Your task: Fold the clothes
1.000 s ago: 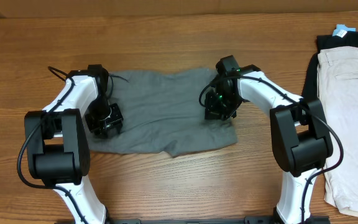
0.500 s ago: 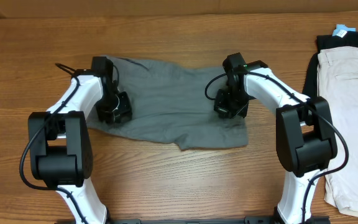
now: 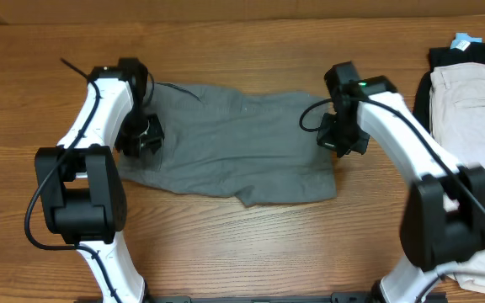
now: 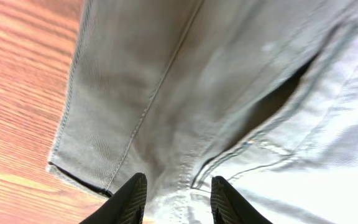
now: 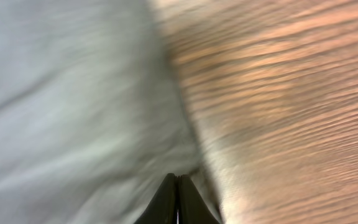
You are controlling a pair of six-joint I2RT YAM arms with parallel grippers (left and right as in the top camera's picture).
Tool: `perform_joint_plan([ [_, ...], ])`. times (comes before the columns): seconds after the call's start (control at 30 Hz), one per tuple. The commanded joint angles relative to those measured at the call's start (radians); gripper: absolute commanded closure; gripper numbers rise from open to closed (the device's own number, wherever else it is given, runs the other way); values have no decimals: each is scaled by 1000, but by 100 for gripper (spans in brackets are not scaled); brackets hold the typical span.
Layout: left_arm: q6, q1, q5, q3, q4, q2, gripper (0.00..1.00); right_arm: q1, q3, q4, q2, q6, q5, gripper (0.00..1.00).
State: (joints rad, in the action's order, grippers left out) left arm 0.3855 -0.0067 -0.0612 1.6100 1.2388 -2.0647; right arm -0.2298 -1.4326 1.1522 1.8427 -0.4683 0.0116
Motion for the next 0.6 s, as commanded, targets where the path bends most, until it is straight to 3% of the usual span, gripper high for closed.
perform_joint_plan([
  [0.0,-13,-38,-16,22,9,-1,61,-11,-10,3,-45,157,-271,96],
  [0.07,-11,-51,-14,16,2,-2,57,-26,5,-9,-44,225,-378,96],
  [0.2,-11,-65,-16,-5,10,-2,52,-78,73,-53,-43,253,-395,96],
  [0.47,-12,-51,-17,-154,-72,-4,58,-92,258,-213,-43,175,-395,96],
  [0.57,-11,-33,-17,-212,-101,-6,64,-59,304,-252,-43,172,-395,96],
])
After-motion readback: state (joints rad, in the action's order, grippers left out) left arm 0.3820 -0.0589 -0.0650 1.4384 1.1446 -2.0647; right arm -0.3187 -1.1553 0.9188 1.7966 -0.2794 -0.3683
